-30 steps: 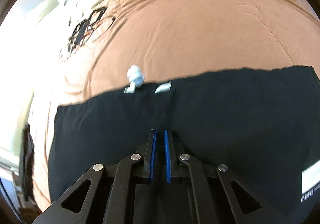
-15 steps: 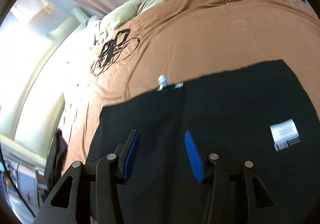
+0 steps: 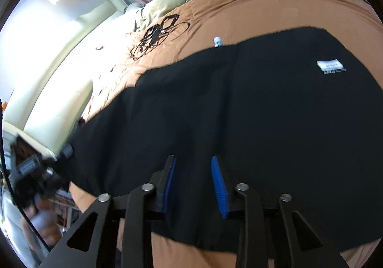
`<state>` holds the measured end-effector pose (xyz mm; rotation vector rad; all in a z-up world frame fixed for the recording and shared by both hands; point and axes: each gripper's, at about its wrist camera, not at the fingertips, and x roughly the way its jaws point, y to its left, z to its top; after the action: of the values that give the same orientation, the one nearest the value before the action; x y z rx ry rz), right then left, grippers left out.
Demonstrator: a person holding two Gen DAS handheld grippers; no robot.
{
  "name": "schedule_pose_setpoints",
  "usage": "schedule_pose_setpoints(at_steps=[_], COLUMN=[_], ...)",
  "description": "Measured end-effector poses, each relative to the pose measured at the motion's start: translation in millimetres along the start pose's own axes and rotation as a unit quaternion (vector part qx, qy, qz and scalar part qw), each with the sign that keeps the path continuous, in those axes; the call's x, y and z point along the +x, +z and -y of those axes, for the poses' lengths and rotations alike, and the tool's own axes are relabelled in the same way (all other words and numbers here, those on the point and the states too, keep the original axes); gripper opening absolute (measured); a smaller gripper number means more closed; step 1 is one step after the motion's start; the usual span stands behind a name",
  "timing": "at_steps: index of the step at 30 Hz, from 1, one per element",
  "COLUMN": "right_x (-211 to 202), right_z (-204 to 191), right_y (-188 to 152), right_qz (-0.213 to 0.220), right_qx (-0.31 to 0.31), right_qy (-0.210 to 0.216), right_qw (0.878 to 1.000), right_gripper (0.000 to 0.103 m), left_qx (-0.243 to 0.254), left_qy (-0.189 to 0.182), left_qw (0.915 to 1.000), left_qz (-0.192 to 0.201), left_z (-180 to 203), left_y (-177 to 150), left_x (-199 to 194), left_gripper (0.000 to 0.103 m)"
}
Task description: Fold large clothes
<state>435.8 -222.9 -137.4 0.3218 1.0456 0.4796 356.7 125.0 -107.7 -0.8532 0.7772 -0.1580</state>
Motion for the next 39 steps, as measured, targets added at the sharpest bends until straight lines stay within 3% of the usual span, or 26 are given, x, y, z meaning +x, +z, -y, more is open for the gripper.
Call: schedule_pose_setpoints(at_steps=[9,20,24,28,36,38,39], right_x=[26,22,-3,-39,-97,-110,-119], right_z=[3,12,24,56,151,171,182], right_y=[-34,-40,-34,-25,-30,-34,-37], right_qz=[-0.048,-0.063,-0.029,0.022,0.097,0.112,0.122], right_qx=[0.033,0.051,0.059,0.083,0.21,0.23,0.242], right_qy=[-0.012,0.02,0.061,0.066,0.081,0.071,0.063], right_qw=[0.998,0.997,0.996,0.994,0.969,0.964,0.96], right_gripper=[0.014,0.01,0.01,0.01,0.011,0.018,0.03], left_qx=[0.068,0.152,0.176,0.194,0.218,0.225,0.228], left_qy=[-0.034,-0.06,-0.065,-0.068,-0.068,-0.067,-0.066], left_qw=[0.9971,0.9858,0.9806,0.9756,0.9661,0.9624,0.9608], left_qz=[-0.006,-0.04,-0.056,-0.076,-0.12,-0.137,-0.144], left_z=[85,186,215,235,265,272,273], left_y=[0,-27,-37,-49,-79,-90,-92], left_x=[1,36,54,73,120,136,141], left_gripper=[0.013,0.013,0.013,0.013,0.013,0.013,0.013])
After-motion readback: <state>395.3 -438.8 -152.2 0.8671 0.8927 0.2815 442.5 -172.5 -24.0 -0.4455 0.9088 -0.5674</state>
